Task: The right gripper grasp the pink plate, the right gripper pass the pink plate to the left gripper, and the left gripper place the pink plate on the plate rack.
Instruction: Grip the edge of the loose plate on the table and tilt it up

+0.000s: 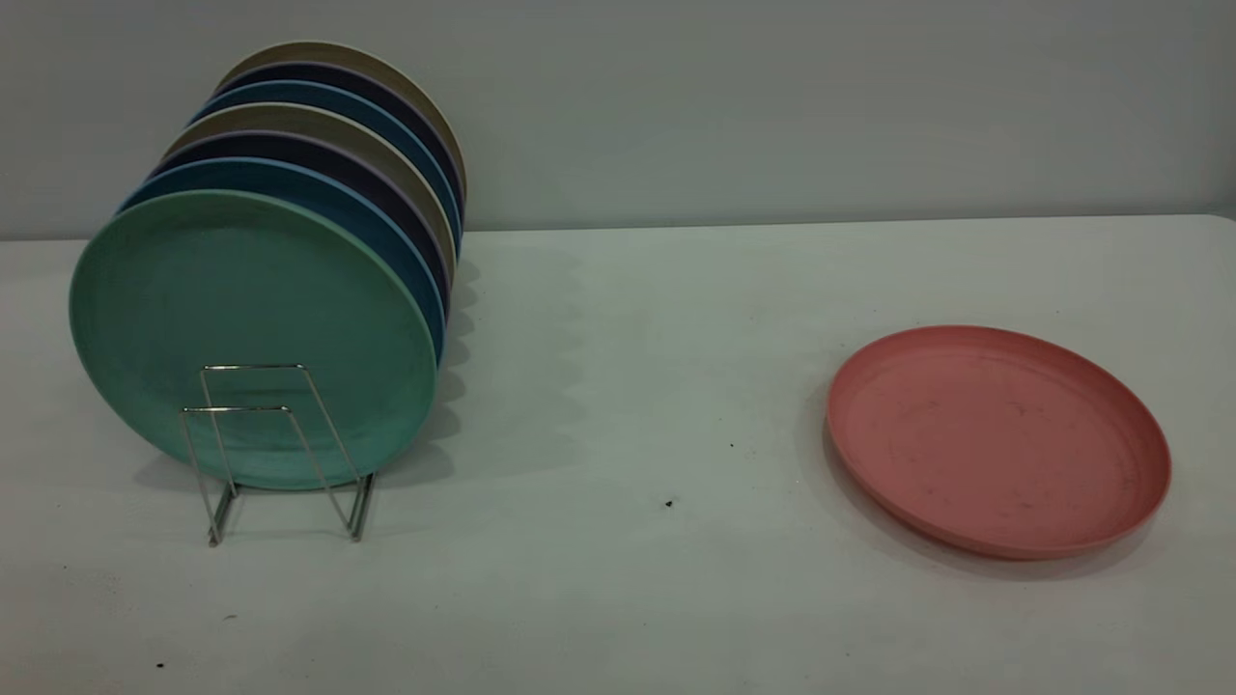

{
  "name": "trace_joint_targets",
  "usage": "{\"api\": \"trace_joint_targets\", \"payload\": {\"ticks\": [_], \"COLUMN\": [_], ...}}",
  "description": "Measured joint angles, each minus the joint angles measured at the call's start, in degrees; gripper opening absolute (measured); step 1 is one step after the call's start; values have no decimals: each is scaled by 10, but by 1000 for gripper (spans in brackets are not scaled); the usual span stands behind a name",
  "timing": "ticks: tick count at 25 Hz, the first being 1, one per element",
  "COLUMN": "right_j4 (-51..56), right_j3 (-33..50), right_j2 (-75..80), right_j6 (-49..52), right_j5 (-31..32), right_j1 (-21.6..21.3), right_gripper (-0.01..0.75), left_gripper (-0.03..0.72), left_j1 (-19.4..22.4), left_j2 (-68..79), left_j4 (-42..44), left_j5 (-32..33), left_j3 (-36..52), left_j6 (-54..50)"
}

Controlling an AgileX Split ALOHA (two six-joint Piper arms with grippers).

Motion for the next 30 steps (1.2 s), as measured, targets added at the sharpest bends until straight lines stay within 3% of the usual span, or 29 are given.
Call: {"api": "trace_joint_targets", "payload": {"ticks": [30], "right_j4": [1], "right_j3": [-15], "right_j2": [34], "right_j6": [0], "right_j5": [-14], "right_j1": [0], "right_gripper": [531], "left_gripper": [527], "left_j1": [0], "left_j2": [41], "left_j4": [0], "left_j5": [-1], "left_j3": [-18], "left_j6": [-3]}}
